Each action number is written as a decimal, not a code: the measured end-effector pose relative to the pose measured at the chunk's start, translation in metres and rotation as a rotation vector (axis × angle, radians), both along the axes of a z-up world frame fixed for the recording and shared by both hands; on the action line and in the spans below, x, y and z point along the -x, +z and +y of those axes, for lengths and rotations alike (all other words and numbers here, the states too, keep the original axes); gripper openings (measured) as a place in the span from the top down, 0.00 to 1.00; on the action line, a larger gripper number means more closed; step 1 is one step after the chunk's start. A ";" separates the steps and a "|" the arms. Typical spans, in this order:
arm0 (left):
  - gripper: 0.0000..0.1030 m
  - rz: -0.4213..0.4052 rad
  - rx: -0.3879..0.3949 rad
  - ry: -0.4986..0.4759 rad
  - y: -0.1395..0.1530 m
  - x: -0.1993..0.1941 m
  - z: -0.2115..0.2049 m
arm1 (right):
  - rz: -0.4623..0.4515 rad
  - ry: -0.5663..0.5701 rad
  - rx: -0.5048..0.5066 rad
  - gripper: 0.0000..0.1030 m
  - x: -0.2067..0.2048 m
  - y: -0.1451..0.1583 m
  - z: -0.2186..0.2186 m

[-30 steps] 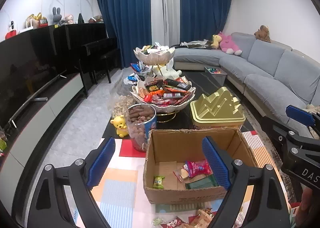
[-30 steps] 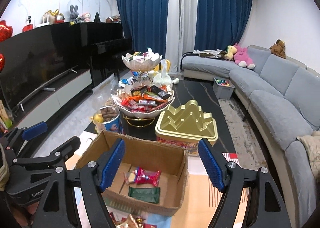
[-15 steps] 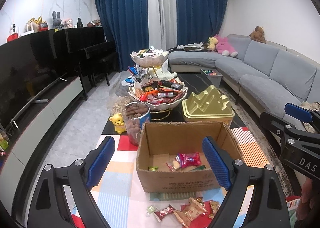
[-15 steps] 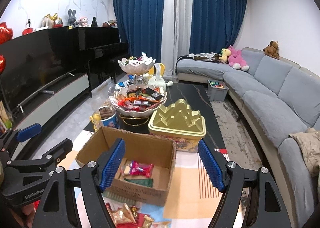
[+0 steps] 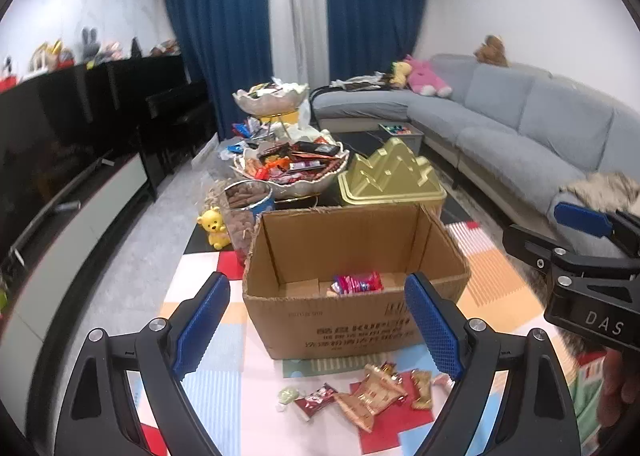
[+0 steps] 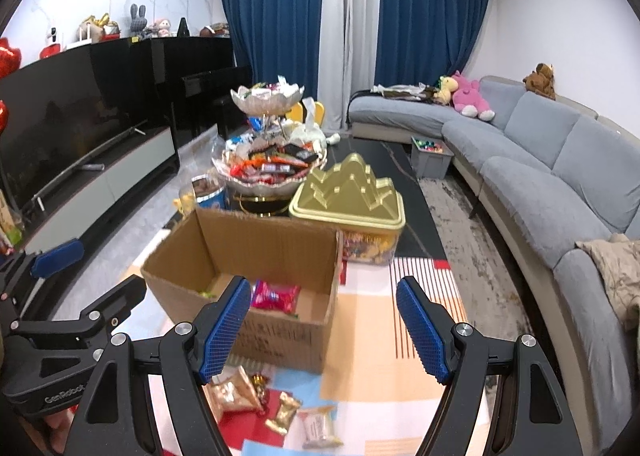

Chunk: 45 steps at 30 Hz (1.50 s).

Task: Organize snacks
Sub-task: 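Withdraw both open tools from the box toward the snacks on the rug, then grasp the gold biscuit packet with the left tool while the right tool grasps the white DENMAS packet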

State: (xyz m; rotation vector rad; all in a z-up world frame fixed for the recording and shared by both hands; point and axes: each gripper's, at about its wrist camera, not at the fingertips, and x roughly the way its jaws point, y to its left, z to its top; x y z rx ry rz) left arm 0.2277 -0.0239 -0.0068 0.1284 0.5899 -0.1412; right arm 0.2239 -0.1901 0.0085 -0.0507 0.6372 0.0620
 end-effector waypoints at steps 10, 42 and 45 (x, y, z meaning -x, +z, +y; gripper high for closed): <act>0.14 0.042 -0.094 -0.130 -0.030 0.010 -0.010 | 0.100 -0.031 -0.001 0.26 0.017 -0.044 0.000; 0.28 0.236 -0.202 -0.407 -0.143 0.011 -0.036 | 0.229 -0.042 0.033 0.27 0.037 -0.144 0.001; 0.30 0.236 -0.224 -0.430 -0.151 0.009 -0.038 | 0.235 -0.039 0.038 0.27 0.036 -0.153 0.000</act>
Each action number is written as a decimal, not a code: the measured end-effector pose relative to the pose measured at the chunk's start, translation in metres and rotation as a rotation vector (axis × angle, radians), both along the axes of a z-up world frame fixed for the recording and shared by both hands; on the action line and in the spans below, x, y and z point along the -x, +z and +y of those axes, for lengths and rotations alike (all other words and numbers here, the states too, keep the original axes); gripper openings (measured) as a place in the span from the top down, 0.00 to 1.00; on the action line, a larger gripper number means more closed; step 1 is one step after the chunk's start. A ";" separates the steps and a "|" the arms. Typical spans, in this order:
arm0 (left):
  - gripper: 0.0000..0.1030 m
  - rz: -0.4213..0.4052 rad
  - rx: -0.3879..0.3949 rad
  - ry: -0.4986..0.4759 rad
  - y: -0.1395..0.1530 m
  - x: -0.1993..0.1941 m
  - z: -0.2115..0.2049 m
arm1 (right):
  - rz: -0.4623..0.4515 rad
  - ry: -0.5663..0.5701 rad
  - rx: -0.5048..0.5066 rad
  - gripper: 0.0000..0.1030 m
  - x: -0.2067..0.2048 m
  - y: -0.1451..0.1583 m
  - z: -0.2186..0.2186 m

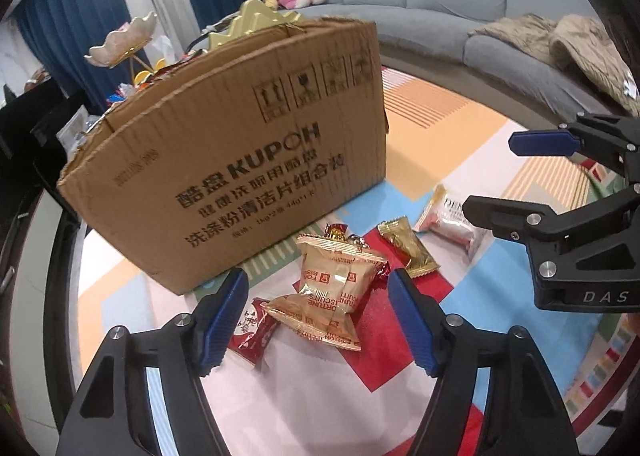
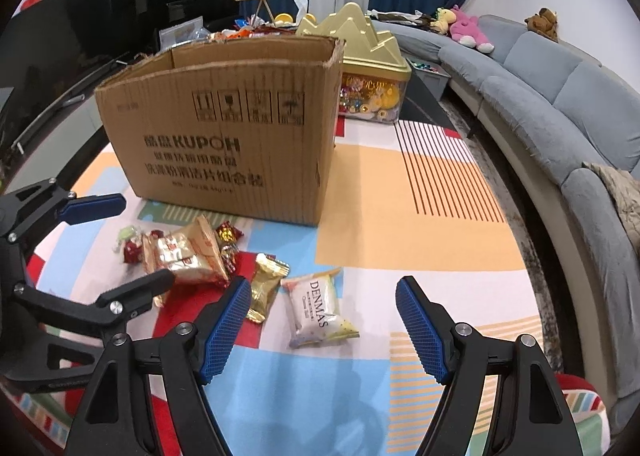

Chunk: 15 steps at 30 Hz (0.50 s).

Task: Organize snacks
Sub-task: 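Grasp the gold biscuit packet with the left tool while the right tool grasps the white DENMAS packet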

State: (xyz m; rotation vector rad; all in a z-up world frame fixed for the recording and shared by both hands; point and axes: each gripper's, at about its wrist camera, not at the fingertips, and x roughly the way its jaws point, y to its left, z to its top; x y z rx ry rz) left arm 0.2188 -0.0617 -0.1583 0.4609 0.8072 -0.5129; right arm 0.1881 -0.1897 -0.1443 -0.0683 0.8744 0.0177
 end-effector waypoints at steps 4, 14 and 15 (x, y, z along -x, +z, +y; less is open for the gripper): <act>0.35 0.011 -0.014 -0.031 -0.010 -0.002 -0.004 | 0.012 0.003 -0.001 0.31 -0.003 -0.012 -0.001; 0.40 0.047 -0.017 -0.045 -0.028 -0.010 -0.007 | 0.050 0.020 -0.038 0.45 -0.012 -0.035 -0.004; 0.41 0.048 -0.014 -0.043 -0.029 -0.011 -0.007 | 0.054 0.020 -0.042 0.47 -0.013 -0.037 -0.004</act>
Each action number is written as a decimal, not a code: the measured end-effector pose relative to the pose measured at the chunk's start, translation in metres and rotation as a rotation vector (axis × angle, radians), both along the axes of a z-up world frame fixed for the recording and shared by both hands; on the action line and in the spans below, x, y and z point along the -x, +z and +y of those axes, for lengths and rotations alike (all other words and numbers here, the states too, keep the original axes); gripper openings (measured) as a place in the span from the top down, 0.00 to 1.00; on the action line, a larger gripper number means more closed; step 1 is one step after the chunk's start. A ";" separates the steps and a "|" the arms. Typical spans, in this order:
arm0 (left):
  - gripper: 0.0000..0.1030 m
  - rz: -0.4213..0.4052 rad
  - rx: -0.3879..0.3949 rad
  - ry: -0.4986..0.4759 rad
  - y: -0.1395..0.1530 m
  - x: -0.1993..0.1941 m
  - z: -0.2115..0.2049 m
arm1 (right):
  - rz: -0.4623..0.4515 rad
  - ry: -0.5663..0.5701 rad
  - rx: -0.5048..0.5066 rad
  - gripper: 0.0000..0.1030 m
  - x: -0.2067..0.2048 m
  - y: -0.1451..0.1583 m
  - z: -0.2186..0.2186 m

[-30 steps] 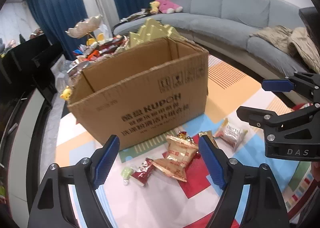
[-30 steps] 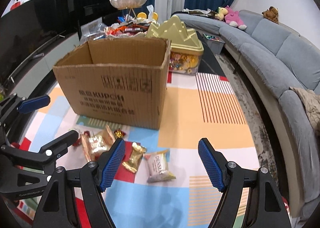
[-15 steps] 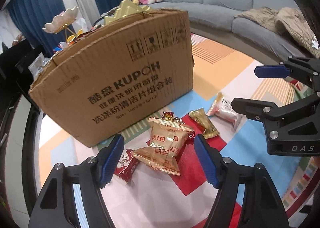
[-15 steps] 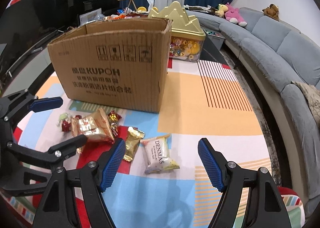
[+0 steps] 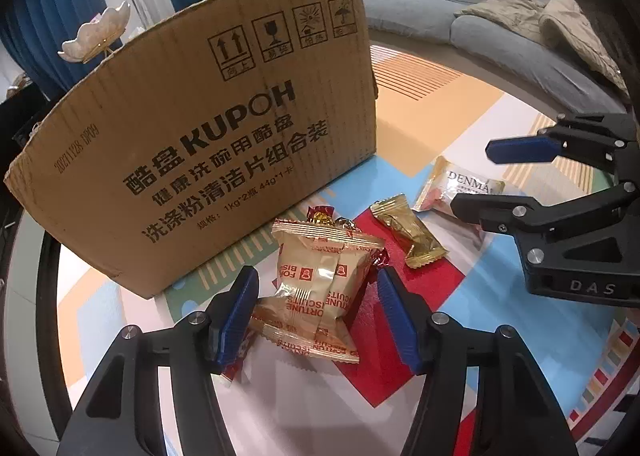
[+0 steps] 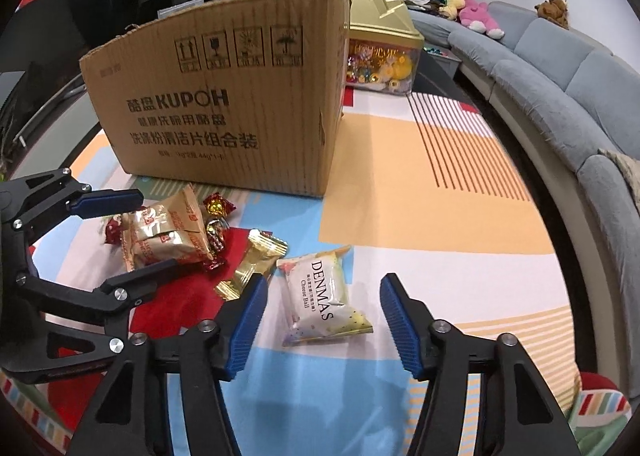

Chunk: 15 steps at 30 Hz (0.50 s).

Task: Organize snacks
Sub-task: 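Grasp the gold biscuit packet with the left tool while the right tool grasps the white DENMAS packet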

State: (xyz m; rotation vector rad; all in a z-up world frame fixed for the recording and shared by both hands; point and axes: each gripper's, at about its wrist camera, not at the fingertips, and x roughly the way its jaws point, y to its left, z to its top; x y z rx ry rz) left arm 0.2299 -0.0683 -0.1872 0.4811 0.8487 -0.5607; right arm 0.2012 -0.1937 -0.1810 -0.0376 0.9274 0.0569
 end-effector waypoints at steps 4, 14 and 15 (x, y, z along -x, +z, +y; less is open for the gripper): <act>0.44 0.006 0.002 0.002 -0.003 -0.002 0.000 | 0.024 0.007 -0.017 0.53 -0.005 -0.008 0.000; 0.61 0.017 0.014 0.025 -0.003 -0.001 0.001 | 0.027 0.015 -0.052 0.67 -0.002 -0.009 -0.003; 0.61 0.018 0.016 0.029 -0.003 0.000 0.002 | 0.024 0.015 -0.053 0.67 -0.002 -0.009 -0.003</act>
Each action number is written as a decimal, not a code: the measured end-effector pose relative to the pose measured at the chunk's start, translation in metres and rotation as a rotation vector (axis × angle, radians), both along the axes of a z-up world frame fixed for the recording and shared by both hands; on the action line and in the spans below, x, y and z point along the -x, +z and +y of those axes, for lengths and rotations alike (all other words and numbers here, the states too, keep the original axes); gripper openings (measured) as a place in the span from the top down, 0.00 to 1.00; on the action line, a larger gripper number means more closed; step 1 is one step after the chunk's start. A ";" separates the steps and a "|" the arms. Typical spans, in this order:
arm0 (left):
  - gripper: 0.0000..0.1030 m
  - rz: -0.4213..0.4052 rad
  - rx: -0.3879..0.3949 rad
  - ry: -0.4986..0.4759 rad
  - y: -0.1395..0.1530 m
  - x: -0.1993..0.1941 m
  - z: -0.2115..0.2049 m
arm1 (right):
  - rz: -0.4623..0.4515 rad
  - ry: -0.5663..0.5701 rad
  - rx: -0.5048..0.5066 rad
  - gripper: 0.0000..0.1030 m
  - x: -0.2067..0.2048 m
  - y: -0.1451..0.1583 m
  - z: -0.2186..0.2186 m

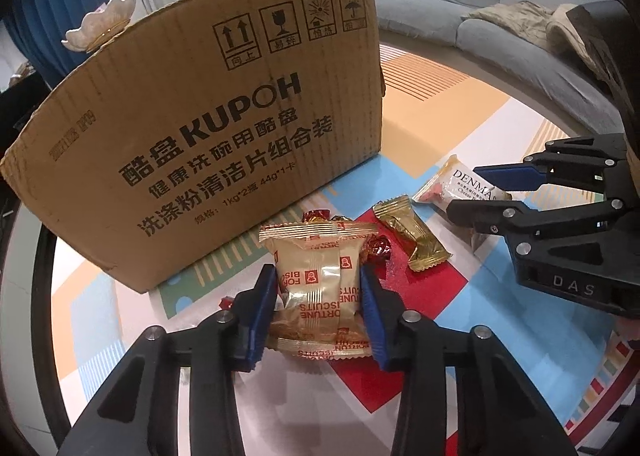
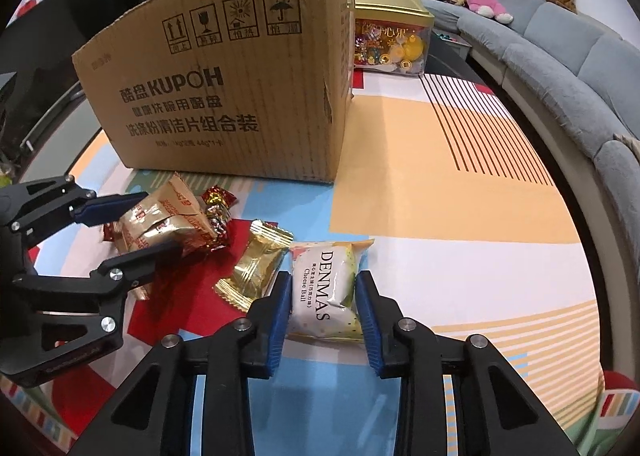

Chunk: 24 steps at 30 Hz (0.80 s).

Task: Organize snacks
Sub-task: 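Grasp the gold biscuit packet with the left tool while the right tool grasps the white DENMAS packet, then carry both packets over the cardboard box and open both tools to drop them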

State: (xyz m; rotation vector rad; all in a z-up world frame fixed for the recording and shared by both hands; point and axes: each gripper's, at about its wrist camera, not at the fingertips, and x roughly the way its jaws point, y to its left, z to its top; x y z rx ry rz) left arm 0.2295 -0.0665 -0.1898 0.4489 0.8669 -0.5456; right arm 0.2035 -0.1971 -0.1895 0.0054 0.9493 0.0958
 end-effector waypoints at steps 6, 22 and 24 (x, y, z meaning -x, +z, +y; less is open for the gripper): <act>0.62 -0.013 0.002 0.018 0.008 0.008 -0.002 | -0.024 -0.008 -0.007 0.68 0.001 0.008 -0.004; 0.62 -0.060 0.011 0.167 0.048 0.026 0.007 | -0.118 -0.020 -0.014 0.68 0.018 0.047 -0.011; 0.62 -0.061 0.018 0.185 0.052 0.029 0.009 | -0.129 -0.020 -0.016 0.68 0.021 0.053 -0.012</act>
